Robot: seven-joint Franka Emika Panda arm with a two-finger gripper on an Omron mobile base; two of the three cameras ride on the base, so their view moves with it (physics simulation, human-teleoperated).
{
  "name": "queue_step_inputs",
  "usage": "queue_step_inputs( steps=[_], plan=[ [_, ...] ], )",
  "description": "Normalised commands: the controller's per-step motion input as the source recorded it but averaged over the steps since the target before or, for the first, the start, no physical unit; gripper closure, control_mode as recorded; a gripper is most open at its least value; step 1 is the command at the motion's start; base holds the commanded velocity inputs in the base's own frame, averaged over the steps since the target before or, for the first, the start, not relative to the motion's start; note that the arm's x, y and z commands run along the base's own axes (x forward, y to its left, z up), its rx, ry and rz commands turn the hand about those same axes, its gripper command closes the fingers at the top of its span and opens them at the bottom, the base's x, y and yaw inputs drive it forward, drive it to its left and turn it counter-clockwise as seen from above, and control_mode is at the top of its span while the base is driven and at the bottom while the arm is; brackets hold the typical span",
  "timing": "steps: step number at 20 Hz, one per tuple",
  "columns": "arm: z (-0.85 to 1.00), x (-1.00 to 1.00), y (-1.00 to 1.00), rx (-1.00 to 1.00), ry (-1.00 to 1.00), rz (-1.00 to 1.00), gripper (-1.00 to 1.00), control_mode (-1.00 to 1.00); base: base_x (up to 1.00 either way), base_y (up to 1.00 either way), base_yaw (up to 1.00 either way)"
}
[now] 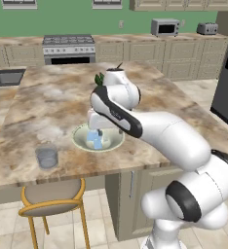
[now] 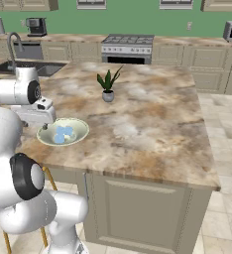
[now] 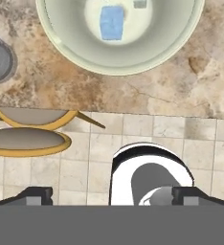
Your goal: There are four ice cubes in the ice bowl. Place two ice cubes in each glass of water.
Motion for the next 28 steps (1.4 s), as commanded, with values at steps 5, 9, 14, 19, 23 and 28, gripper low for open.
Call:
queue_step_inputs(
  steps=[5,9,14,19,23,28],
  plan=[
    [-0.38,0.0,-0.01,0.0,0.06,-0.02,-1.0,-1.0,0.0,0.0,0.0],
    [-0.21,0.0,-0.15,-0.01,0.03,-0.02,-1.0,-1.0,0.0,0.0,0.0],
    [-0.05,0.0,-0.13,-0.06,0.0,0.0,-1.0,-1.0,0.0,0.0,0.0],
    [-0.15,0.16,-0.08,-0.08,0.0,-0.02,-1.0,-1.0,0.0,0.0,0.0],
    [-0.15,0.38,0.0,-0.06,0.0,-0.07,-1.0,-1.0,0.0,0.0,0.0],
    [-0.14,0.37,0.0,-0.05,0.0,-0.07,-1.0,-1.0,0.0,0.0,0.0]
  ],
)
